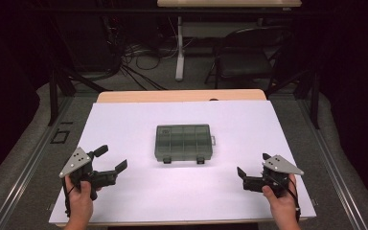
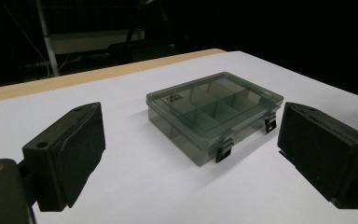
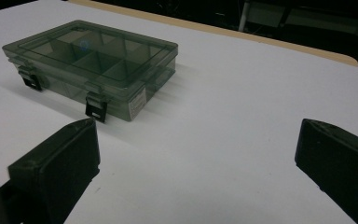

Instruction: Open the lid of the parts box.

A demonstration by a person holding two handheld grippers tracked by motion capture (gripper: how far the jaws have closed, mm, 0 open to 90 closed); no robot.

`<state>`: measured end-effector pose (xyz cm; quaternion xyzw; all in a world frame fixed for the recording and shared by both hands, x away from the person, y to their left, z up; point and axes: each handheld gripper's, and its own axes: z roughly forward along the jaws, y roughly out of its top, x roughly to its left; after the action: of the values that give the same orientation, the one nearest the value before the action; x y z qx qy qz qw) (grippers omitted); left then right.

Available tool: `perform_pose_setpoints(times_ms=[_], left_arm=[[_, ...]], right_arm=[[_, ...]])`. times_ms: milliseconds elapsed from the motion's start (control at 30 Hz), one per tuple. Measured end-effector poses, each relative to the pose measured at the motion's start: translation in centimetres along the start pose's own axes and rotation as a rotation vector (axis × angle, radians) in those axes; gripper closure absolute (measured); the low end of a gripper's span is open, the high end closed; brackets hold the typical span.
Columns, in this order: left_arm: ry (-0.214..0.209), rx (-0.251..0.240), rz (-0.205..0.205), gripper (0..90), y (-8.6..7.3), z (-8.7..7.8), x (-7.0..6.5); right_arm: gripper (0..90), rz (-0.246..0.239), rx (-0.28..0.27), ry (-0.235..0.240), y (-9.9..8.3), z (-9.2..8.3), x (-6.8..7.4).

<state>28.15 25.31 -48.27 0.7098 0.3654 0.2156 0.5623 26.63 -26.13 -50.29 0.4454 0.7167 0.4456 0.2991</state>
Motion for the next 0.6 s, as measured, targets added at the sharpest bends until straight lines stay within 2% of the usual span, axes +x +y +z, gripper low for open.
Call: perform_pose_setpoints(times_ms=[100, 233, 367, 600], left_arm=[[-0.011, 0.025, 0.009, 7.6, 0.5, 0.5, -0.2], [-0.020, 0.077, 0.005, 7.6, 1.1, 1.5, -0.4], [-0.030, 0.115, -0.022, 7.6, 1.7, 2.4, -0.3], [-0.047, 0.139, -0.060, 6.3, 3.0, 3.8, 0.1]], right_arm=[[0.0, -0.009, 0.017, 0.034, 0.9, 0.6, 0.6], [0.0, -0.012, 0.038, 0.048, 1.7, 1.1, 0.8], [0.0, -0.019, 0.050, 0.050, 2.7, 1.7, 1.0], [0.1, -0.030, 0.046, 0.072, 4.3, 2.7, 1.6]])
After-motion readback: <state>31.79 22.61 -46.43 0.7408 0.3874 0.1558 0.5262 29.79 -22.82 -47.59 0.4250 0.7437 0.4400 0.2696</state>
